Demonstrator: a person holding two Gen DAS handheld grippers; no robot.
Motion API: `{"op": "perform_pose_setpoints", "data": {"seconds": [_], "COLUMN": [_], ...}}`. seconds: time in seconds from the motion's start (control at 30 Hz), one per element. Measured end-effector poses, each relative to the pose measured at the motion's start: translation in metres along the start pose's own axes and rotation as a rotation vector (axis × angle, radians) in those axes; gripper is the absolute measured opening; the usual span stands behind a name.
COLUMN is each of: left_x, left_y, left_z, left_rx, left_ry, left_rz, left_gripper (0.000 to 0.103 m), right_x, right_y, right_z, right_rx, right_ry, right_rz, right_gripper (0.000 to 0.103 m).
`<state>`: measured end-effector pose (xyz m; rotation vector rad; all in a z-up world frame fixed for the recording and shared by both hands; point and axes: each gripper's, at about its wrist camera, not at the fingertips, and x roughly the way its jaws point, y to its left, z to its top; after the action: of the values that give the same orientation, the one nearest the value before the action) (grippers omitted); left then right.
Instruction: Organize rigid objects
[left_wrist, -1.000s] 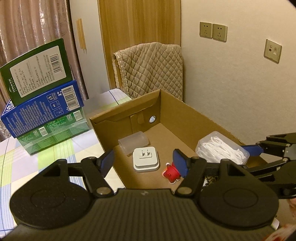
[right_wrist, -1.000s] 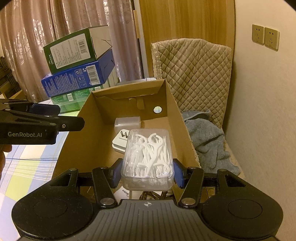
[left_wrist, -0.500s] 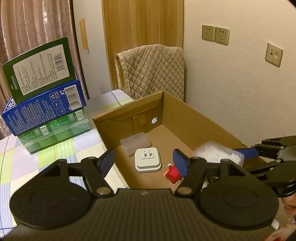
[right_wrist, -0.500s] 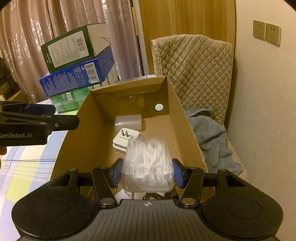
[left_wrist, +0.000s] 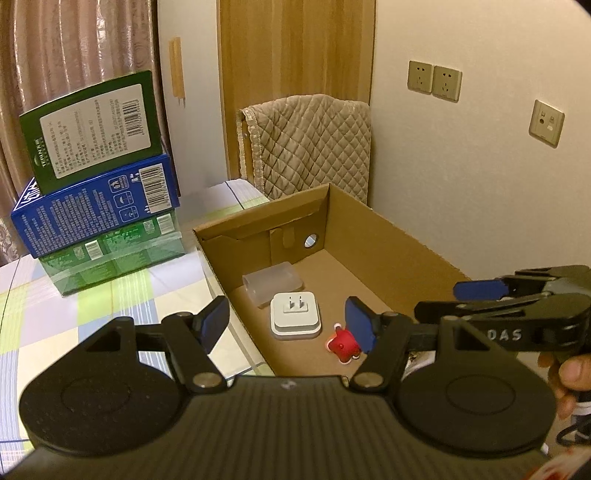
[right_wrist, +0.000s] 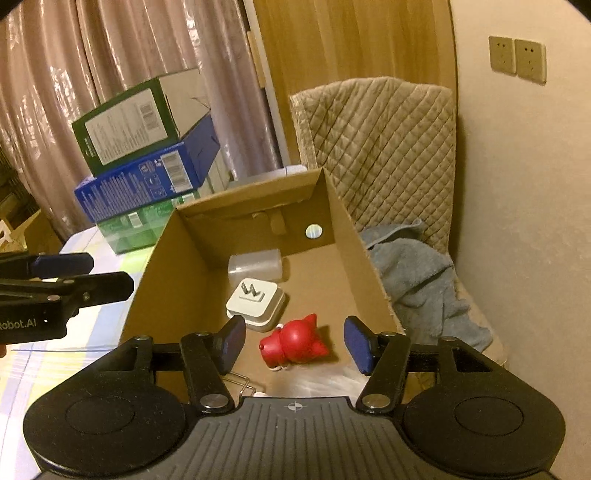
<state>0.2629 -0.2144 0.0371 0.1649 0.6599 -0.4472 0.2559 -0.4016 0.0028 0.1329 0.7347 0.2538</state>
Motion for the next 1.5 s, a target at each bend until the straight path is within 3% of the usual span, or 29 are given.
{"op": "perform_pose_setpoints", "data": {"seconds": [0.37,0.77,0.83,1.03,1.5], "left_x": [-0.033,-0.086,-0.096,-0.122,-0.17], "left_y": [-0.001,-0.011,-0.011,-0.018,-0.04], "left_z": [-0.015,-0.048,-0.054,-0.067,-0.089], "left_rx": [-0.062,-0.172,-0.195,-0.232,-0.296], "left_ry": [-0.007,0.002,-0.007,-0.019,-0.026], "left_rz": [-0.012,0.016,0.027,0.058,0.107], "left_gripper": [0.069,0.088,0.094,0.101,0.102], "right_x": [-0.045,-0.1,-0.109,-0.137,-0.18], "right_y": [0.001,0.017,0.021,0.027,0.029], "right_z": [-0.008,-0.035,-0.038,-0.044,-0.061], "right_rx": [0.0,-0.025,-0.034,-0.036,-0.09], "right_ry": [-0.039,-0.012,-0.012,-0.023,-0.014], "right_rz": [-0.008,0.009,0.011,0.002,-0.023], "right_gripper": [0.065,0.069,0.072,0.082,0.091]}}
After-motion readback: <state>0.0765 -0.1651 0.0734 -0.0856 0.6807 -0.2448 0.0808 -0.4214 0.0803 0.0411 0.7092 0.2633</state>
